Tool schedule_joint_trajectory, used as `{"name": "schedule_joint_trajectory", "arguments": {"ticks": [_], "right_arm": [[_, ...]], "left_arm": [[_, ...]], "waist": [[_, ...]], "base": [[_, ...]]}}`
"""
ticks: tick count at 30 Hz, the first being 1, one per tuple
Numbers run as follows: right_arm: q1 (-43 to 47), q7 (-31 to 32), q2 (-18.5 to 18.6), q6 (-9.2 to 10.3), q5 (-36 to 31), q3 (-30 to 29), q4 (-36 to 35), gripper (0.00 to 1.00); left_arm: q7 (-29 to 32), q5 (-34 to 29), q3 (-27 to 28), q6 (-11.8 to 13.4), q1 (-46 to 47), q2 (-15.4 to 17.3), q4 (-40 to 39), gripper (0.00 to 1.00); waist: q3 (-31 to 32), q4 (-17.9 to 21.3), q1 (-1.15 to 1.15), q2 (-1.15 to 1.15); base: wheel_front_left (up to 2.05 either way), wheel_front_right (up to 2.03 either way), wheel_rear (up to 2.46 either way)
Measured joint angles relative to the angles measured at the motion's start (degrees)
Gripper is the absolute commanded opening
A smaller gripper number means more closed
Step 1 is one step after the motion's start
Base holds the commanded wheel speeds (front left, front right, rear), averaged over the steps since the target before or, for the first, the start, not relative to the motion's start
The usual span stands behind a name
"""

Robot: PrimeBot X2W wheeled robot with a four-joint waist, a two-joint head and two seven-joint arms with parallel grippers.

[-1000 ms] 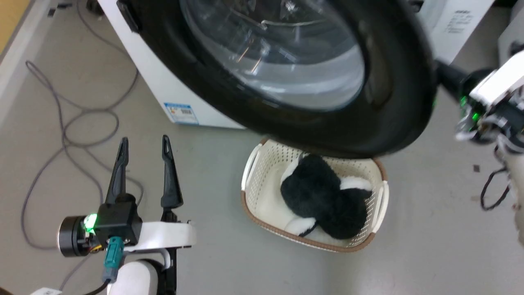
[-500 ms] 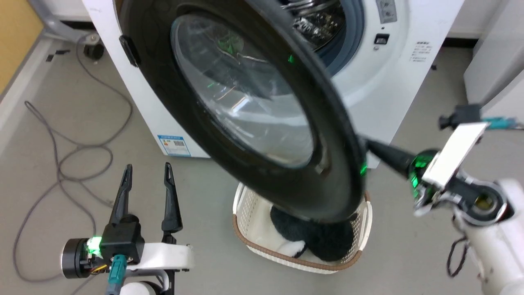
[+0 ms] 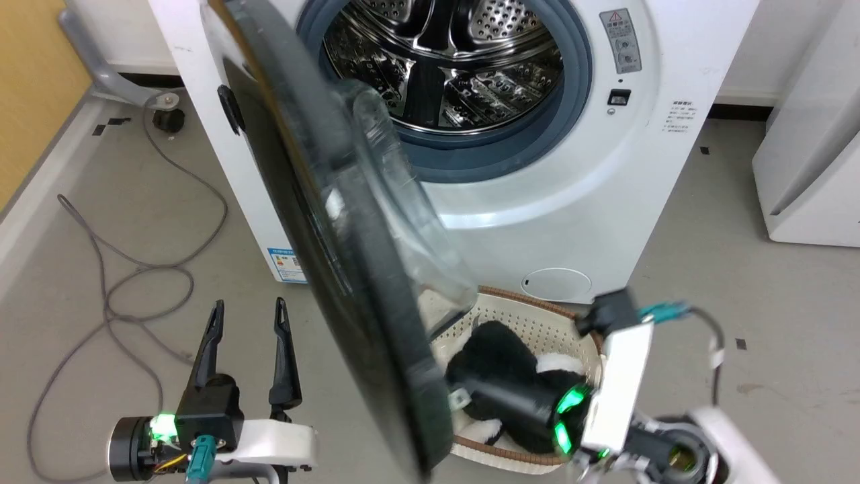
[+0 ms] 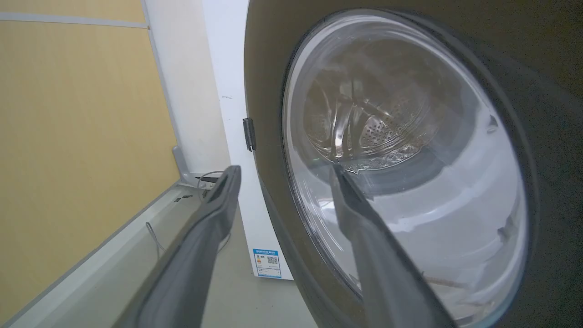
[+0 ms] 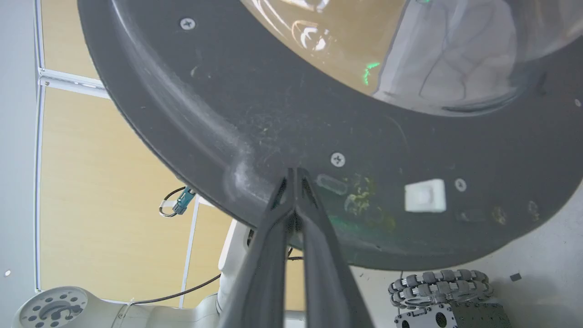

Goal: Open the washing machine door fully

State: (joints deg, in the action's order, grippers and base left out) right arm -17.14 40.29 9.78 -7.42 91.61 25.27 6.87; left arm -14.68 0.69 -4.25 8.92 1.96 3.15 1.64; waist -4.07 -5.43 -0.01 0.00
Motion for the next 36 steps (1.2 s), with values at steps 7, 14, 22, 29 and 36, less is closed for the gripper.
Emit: {"name": "schedule_joint_trajectory", "arguments": {"ticks": [7,14,22,29,36], "right_arm": [[3.9,-3.0,-2.4,0.0,-1.1,0.6,-3.0,0.0],[5.6,-17.9,-2.7,0.0,-5.6,-8.0,-8.6,0.0],[6.2,-43.6,-0.4,0.0,-19.5,-16.5,-11.7,0.0],[7.5,-55.0,2.7,-0.01,-40.1,-21.2,-13.4,0.0],[12.8,-55.0,-0.1,-0.02,-74.6,-26.7,-18.4,0.0]], "left_arm": [[0.0,0.0,0.1,0.0,-1.1,0.0,0.6,1.0],[0.0,0.0,0.5,0.0,-2.6,0.0,1.1,1.0],[0.0,0.1,1.1,0.0,-3.4,0.0,1.1,1.0],[0.0,0.1,1.5,0.0,-4.1,0.0,0.9,1.0],[0.0,0.1,1.8,0.0,-4.3,0.0,0.6,1.0]], "waist": [[1.1,0.4,0.0,0.0],[3.0,1.1,0.0,0.0],[4.4,2.7,0.0,0.0],[5.0,3.6,0.0,0.0],[4.7,4.0,0.0,0.0]], "base": [[0.0,0.0,0.0],[0.0,0.0,0.0],[0.0,0.0,0.0],[0.0,0.0,0.0],[0.0,0.0,0.0]]}}
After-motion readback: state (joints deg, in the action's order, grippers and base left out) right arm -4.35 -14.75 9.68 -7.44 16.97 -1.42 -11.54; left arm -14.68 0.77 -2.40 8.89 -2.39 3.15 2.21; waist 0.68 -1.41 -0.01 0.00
